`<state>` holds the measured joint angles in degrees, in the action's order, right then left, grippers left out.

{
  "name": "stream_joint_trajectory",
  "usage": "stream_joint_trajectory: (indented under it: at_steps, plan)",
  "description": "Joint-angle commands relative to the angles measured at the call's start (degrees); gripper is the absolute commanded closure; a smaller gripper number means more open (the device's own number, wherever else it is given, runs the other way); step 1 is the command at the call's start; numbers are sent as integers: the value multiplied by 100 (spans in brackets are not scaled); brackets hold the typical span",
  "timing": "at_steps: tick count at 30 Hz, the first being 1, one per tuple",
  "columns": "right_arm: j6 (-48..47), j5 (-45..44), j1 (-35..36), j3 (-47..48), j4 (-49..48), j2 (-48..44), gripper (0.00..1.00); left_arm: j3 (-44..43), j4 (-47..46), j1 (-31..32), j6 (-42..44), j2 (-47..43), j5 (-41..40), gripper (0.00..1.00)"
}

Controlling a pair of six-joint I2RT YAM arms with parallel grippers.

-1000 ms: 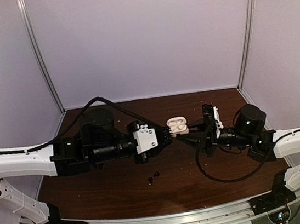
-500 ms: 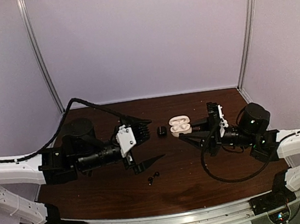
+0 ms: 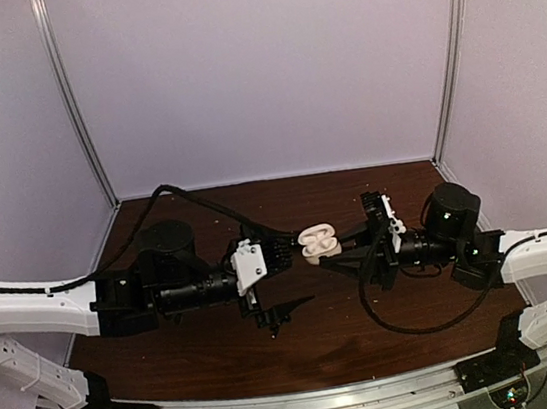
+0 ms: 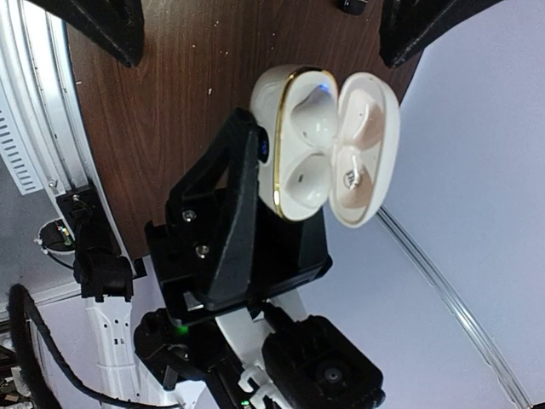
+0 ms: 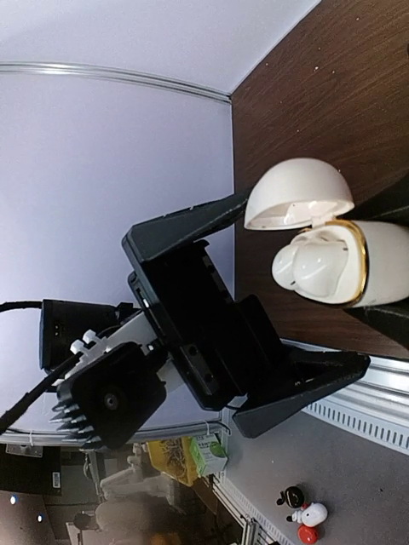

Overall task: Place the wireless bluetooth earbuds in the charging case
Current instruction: Close the charging case with the earbuds inside.

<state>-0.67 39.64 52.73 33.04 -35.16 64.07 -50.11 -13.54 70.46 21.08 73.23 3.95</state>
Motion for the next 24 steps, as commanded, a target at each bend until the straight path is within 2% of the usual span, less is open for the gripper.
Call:
stream_joint_trajectory:
  at_steps: [1, 15, 24]
  plan:
    - [67, 257, 52, 243, 158, 105, 100, -258, -173, -24, 122, 205, 364, 2]
    - [49, 201, 142, 274, 246, 176, 100, -424, -2, -3, 427, 301, 846, 2]
    - [67, -15, 142, 273, 205, 167, 100, -489, 287, 142, 828, 323, 742, 10]
